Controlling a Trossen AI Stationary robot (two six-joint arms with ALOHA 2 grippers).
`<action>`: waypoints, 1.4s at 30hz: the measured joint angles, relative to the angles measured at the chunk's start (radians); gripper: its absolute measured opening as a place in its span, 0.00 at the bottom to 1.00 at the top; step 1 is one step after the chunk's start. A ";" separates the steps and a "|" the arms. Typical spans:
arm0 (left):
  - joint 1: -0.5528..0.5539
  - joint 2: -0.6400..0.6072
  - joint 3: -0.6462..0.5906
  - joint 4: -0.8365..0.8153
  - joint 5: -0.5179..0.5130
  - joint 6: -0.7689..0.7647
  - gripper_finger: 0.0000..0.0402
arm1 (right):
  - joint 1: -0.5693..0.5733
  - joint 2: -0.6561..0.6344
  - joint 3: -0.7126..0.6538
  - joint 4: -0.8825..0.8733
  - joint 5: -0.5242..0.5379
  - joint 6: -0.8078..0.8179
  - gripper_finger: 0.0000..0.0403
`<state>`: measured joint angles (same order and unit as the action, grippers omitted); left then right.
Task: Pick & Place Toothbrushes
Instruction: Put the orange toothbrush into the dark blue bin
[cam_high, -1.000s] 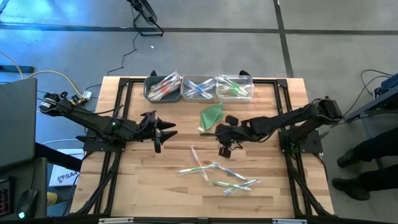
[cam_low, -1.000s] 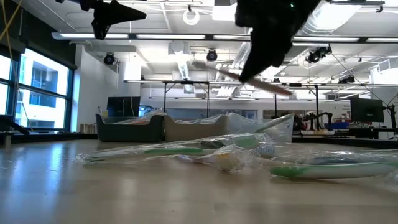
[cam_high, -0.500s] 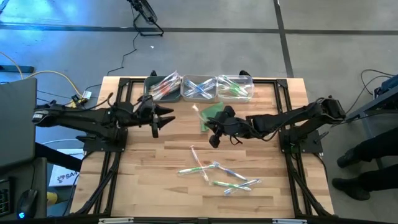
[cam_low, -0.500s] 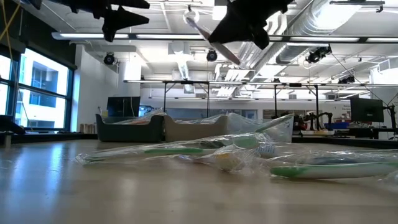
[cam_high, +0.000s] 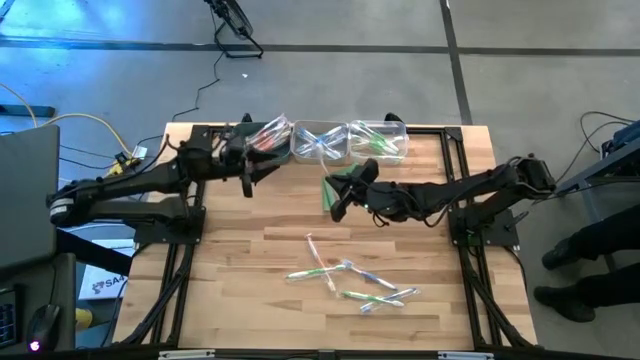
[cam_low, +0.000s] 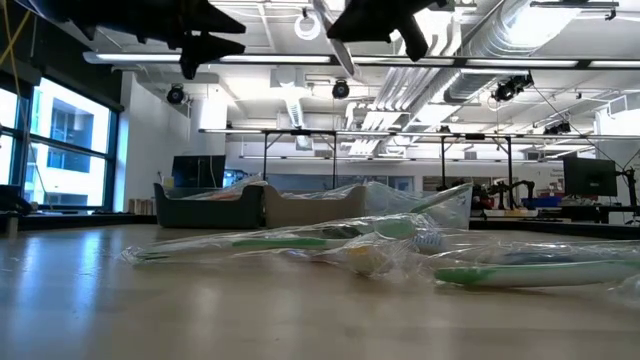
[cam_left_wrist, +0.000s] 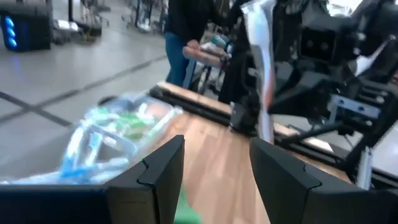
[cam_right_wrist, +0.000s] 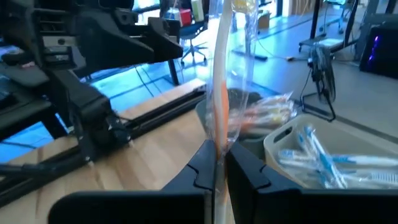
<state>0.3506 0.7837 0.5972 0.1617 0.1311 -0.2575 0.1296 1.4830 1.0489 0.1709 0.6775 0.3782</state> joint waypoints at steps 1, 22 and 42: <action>0.020 0.001 0.000 0.019 0.018 0.006 0.45 | -0.007 0.000 0.000 0.012 -0.003 -0.010 0.03; 0.121 0.303 0.000 0.600 0.143 -0.050 0.45 | -0.160 0.000 0.000 0.219 -0.156 -0.252 0.03; 0.120 0.490 0.190 0.614 0.257 -0.117 0.45 | -0.170 0.000 0.000 0.176 -0.157 -0.322 0.03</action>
<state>0.4709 1.2741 0.7871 0.7752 0.3885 -0.3741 -0.0406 1.4830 1.0492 0.3471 0.5209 0.0563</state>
